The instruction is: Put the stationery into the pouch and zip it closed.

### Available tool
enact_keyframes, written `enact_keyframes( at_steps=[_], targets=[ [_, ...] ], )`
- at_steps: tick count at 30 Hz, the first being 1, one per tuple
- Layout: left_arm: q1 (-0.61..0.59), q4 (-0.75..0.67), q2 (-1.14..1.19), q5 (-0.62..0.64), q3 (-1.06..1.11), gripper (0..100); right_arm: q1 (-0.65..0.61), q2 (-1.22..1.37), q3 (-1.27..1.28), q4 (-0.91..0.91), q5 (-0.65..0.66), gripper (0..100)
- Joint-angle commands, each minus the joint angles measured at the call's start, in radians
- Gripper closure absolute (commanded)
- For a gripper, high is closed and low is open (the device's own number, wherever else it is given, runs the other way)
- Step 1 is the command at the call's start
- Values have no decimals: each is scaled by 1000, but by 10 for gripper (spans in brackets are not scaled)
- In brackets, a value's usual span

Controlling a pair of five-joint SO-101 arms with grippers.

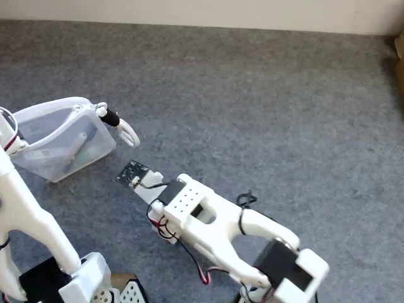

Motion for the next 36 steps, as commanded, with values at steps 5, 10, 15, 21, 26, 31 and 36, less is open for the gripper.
enact_keyframes(
  at_steps=[5,10,15,21,26,31,36],
  targets=[
    [160,-5,-22,6,-10,993,16,-384,7,70,18,995],
    [300,-5,-101,6,-8,993,68,-645,31,97,18,995],
    [455,5,-160,-49,-5,993,113,-878,31,97,20,995],
    [507,2,-156,-57,71,993,110,-1064,18,87,20,995],
    [507,2,-156,-57,87,993,108,-1096,-61,-48,14,995],
    [503,2,-156,-57,87,993,108,-1098,-71,-271,14,995],
    [503,2,-156,-57,87,993,108,-1096,-71,-469,14,995]
  ],
)
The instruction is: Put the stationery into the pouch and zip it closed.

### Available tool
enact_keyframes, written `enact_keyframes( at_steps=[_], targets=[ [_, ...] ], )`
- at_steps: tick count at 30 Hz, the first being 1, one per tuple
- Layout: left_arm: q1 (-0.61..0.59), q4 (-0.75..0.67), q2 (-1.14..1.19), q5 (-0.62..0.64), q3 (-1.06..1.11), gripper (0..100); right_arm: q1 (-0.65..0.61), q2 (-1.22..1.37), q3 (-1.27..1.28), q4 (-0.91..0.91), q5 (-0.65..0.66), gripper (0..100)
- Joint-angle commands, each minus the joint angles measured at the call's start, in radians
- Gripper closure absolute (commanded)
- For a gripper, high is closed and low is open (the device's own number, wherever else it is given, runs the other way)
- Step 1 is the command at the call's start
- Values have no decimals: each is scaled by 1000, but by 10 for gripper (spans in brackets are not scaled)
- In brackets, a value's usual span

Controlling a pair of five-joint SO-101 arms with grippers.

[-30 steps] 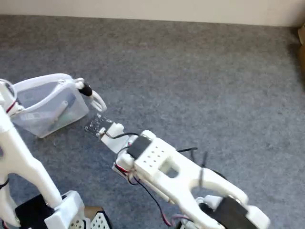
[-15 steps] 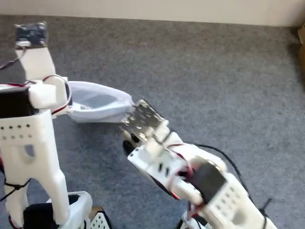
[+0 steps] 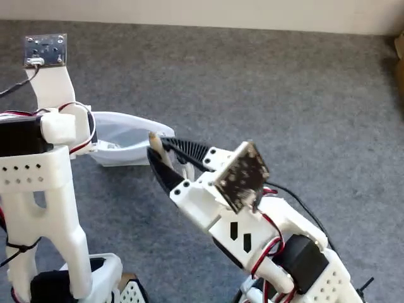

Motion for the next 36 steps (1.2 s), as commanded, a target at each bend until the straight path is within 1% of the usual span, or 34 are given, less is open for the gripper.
enact_keyframes(
  at_steps=[1,6,10,16,21,26,28,33,36],
  targets=[
    [16,2,-35,-6,-5,993,10,-19,-70,-156,8,995],
    [16,2,-35,-6,-5,993,4,-18,-62,-351,6,995],
    [16,2,-35,-6,-4,993,-45,-5,-39,-550,6,995],
    [16,0,-41,-8,10,993,-45,147,16,-765,11,995],
    [15,0,-42,-8,16,993,-45,214,31,-782,8,995],
    [15,2,-44,-8,19,993,-42,223,117,-788,8,995],
    [15,2,-44,-8,25,993,-19,223,157,-794,8,995],
    [15,2,-44,-8,25,993,22,223,294,-926,8,995],
    [15,2,-44,-8,27,993,22,217,363,-917,8,977]
  ],
)
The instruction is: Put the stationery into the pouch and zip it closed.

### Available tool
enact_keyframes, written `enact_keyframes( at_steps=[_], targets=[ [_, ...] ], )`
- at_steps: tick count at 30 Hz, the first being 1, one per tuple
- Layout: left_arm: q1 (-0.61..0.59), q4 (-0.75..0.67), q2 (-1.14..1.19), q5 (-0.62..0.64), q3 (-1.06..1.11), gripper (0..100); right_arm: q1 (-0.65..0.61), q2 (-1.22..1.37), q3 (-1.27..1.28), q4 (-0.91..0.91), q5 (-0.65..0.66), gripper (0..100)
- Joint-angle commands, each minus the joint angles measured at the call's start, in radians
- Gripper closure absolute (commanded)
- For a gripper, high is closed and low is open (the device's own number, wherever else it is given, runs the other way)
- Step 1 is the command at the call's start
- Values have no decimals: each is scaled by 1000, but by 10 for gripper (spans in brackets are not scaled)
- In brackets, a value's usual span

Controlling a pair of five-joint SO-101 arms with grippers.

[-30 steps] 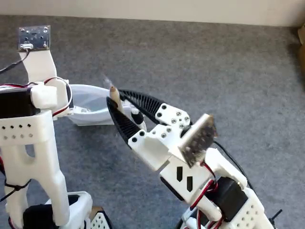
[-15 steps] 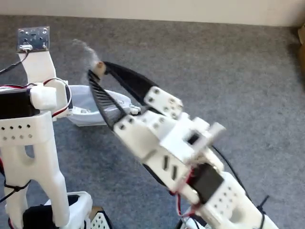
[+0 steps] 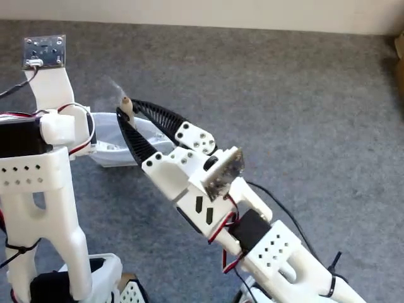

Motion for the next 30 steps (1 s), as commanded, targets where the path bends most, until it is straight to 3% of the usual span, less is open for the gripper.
enact_keyframes(
  at_steps=[1,6,13,18,21,30],
  targets=[
    [15,2,-42,-6,12,993,13,-12,30,-1,8,948],
    [15,2,-41,-6,12,993,18,-45,2,180,6,804],
    [15,0,-42,-6,27,993,18,-237,-142,524,6,806],
    [15,0,-42,-6,25,993,68,-309,-205,722,6,926],
    [15,0,-42,-6,25,993,99,-314,-213,748,6,993],
    [15,0,-42,-6,27,993,110,-219,-214,604,-26,994]
  ],
)
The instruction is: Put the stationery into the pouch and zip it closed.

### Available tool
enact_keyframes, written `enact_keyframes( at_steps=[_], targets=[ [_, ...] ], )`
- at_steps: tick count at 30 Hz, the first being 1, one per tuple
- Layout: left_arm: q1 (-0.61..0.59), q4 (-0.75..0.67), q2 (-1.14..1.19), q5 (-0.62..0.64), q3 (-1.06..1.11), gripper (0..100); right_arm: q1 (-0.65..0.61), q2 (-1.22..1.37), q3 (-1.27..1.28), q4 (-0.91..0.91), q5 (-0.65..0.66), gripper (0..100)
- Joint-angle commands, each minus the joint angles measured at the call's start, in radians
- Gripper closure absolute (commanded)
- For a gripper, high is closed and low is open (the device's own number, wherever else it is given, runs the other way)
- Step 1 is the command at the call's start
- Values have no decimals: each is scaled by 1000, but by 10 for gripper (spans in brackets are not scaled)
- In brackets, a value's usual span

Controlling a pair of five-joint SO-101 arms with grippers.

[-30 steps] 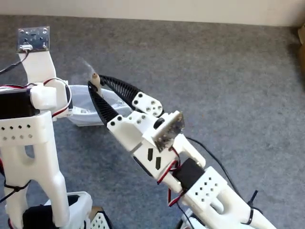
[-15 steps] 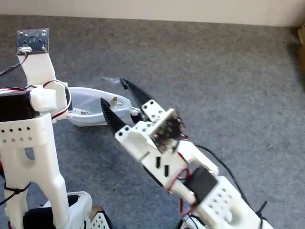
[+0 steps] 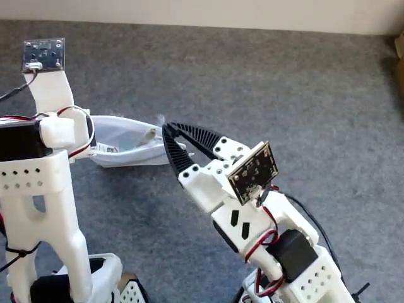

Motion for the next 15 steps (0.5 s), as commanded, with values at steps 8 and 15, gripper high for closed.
enact_keyframes(
  at_steps=[8,15],
  targets=[
    [15,0,-21,-6,1,993,4,231,-58,-97,-63,994],
    [13,0,-21,-6,1,993,8,309,-38,171,78,994]
  ],
)
